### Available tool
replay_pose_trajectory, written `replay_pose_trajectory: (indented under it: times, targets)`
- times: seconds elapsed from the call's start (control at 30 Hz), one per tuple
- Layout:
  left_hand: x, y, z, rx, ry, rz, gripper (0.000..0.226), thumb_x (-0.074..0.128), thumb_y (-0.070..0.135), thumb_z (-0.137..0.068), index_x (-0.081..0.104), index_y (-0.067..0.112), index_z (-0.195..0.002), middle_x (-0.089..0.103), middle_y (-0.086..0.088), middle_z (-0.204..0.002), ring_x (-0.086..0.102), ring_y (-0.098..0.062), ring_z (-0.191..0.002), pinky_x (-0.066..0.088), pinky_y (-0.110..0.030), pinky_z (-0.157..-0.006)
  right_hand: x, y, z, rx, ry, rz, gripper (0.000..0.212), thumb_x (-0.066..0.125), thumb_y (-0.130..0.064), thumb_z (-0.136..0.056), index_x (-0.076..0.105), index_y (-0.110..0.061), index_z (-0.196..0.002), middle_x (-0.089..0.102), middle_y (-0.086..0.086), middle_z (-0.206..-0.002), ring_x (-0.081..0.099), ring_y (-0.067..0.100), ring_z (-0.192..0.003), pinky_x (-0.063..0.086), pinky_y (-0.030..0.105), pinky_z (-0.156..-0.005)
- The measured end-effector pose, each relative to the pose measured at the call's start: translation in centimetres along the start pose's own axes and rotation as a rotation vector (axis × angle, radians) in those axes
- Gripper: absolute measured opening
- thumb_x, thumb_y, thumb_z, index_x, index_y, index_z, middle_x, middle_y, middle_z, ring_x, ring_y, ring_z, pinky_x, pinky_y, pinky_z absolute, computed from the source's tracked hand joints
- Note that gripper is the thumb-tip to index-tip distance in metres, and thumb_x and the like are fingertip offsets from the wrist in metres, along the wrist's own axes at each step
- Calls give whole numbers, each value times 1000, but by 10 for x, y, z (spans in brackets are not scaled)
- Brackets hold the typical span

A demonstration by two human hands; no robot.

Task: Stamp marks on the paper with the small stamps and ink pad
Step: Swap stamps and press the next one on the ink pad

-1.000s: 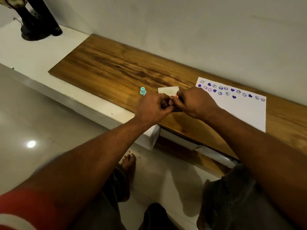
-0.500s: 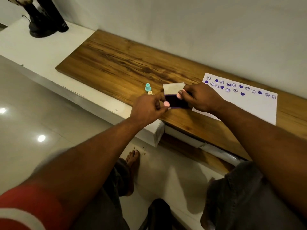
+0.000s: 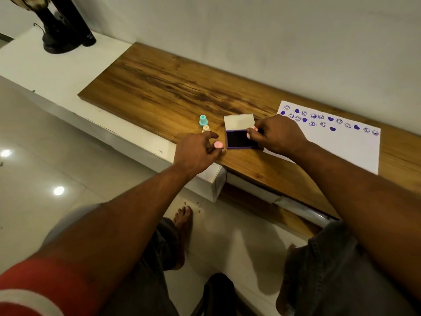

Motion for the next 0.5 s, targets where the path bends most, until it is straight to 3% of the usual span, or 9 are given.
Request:
replay_pose_trajectory:
  times: [0.1, 0.17, 0.23, 0.3, 0.4, 0.5]
  targets:
    - [-7, 13, -6, 93, 46, -6, 55, 69, 60, -92, 68, 24, -134, 65, 14, -70, 60, -5, -68, 44, -22, -60, 2, 1, -3, 7, 22, 3, 50, 47, -57, -101, 76, -16, -108, 74, 3, -85, 66, 21, -79, 59, 41, -70]
    - [-11, 25, -16, 184, 64, -67, 63, 68, 65, -88, 67, 25, -136, 65, 11, -81, 55, -3, -73, 34, -18, -58, 3, 2, -4, 6, 46, 12, 50, 47, -57, -101, 77, -17, -106, 73, 3, -83, 65, 21, -77, 57, 37, -65]
    - [-14, 34, -32, 237, 32, -178, 76, 69, 75, -80, 64, 28, -140, 67, 2, -112, 59, -12, -98, 46, -25, -72, 4, 4, -6, 3, 68, 29, 50, 45, -56, -101, 77, -18, -106, 72, 4, -80, 64, 21, -75, 53, 34, -62]
    - [-18, 40, -48, 225, -29, -315, 90, 66, 86, -71, 60, 34, -144, 58, -1, -130, 52, -22, -119, 48, -38, -89, 5, 5, -8, -2, 79, 50, 51, 43, -56, -101, 76, -18, -108, 72, 4, -81, 63, 22, -74, 50, 33, -59]
    - [-20, 46, -60, 207, -102, -427, 100, 61, 95, -64, 54, 41, -148, 51, -2, -139, 44, -27, -129, 41, -46, -103, 7, 8, -10, -7, 93, 79, 52, 42, -56, -102, 75, -19, -115, 73, 4, -85, 63, 21, -75, 45, 29, -56]
    - [-15, 51, -64, 225, -148, -458, 100, 61, 96, -62, 55, 43, -147, 52, -4, -139, 43, -29, -130, 39, -46, -105, 9, 8, -13, 1, 118, 96, 53, 41, -57, -101, 75, -19, -114, 73, 4, -84, 63, 21, -73, 40, 26, -54]
Point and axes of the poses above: each hand's wrist, its own z-axis away from the middle knuckle, its own x-axis out of the palm, y = z × x, the point moved 2 cm from there along -z, towards the middle knuckle
